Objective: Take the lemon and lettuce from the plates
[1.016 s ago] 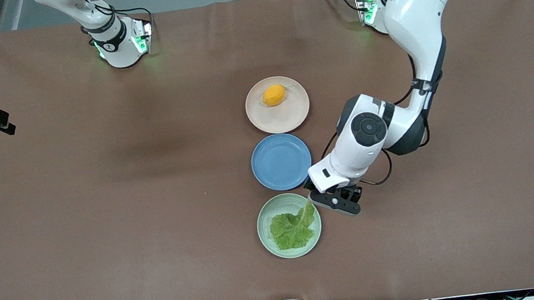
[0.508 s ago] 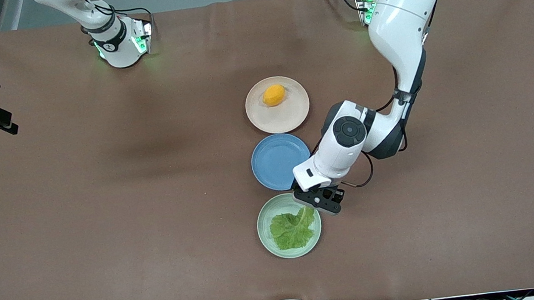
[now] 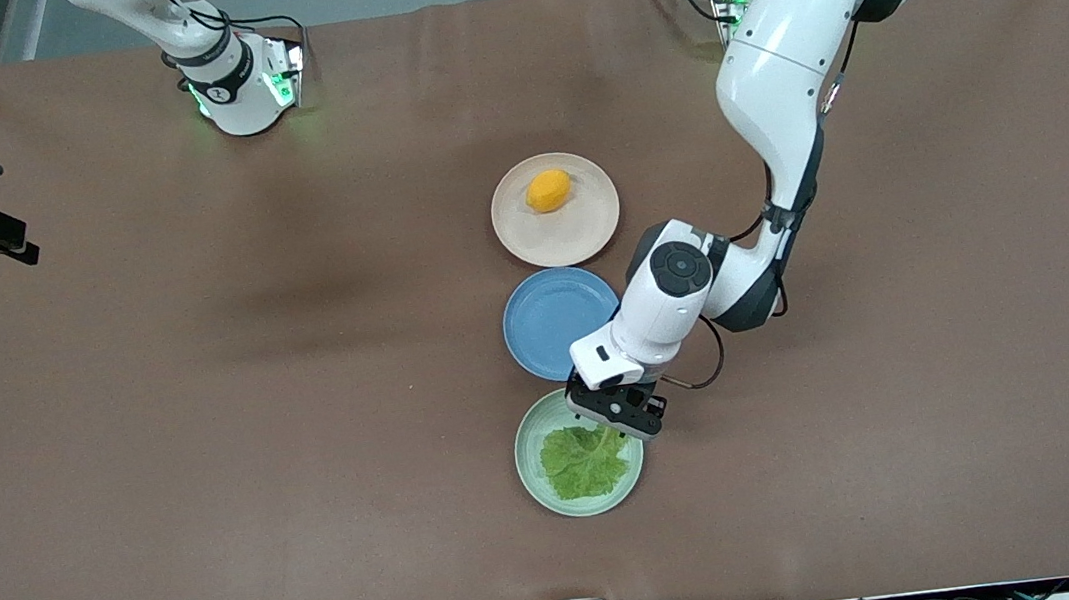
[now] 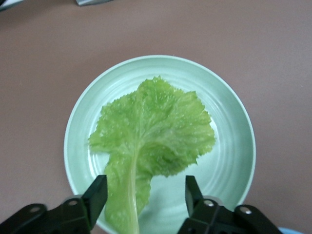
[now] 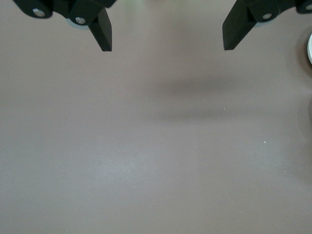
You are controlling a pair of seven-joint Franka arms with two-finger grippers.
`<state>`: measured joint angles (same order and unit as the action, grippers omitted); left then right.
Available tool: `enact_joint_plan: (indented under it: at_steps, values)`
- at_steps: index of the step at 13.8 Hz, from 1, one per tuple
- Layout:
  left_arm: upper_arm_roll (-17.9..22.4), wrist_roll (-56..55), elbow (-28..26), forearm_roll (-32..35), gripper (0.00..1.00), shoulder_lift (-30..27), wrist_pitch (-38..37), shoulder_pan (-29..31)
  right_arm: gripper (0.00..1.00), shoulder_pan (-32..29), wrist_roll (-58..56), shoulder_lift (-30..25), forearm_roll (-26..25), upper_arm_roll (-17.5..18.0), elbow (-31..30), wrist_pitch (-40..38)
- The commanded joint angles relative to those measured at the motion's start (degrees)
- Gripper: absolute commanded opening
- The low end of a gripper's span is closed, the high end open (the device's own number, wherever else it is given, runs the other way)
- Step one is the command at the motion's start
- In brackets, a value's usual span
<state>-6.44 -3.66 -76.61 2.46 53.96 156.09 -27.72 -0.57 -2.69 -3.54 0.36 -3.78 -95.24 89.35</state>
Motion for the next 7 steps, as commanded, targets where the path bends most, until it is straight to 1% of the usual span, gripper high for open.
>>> enact_joint_plan:
  at_steps: [1,2,3,4,5,7]
  values:
    - [2.7,4.3,2.1,-0.1,0.65,2.4,2.6,-1.7,1.00,-0.1,-0.4,-1.6,0.7,0.0,-0.7,-0.8]
    - [2.8,5.4,2.1,-0.1,0.64,2.5,2.6,-1.7,1.00,0.0,-0.7,-1.3,0.6,0.2,0.5,-0.9]
    - [2.9,5.3,2.1,-0.2,0.59,2.6,2.7,-1.8,1.00,0.0,-0.6,-0.9,0.6,0.3,1.8,-0.9]
    - [2.9,4.9,2.1,-0.2,0.57,3.1,3.0,-1.8,1.00,0.2,-0.6,-0.8,0.5,0.3,2.0,-1.0]
    - [2.9,4.9,2.0,-0.2,0.51,3.1,3.1,-1.8,1.00,0.3,-0.6,-0.8,0.6,0.3,2.1,-1.0]
    - [2.9,5.2,1.9,-0.1,0.47,3.4,3.2,-2.1,1.00,0.2,-0.7,-0.8,0.5,0.3,2.2,-1.0]
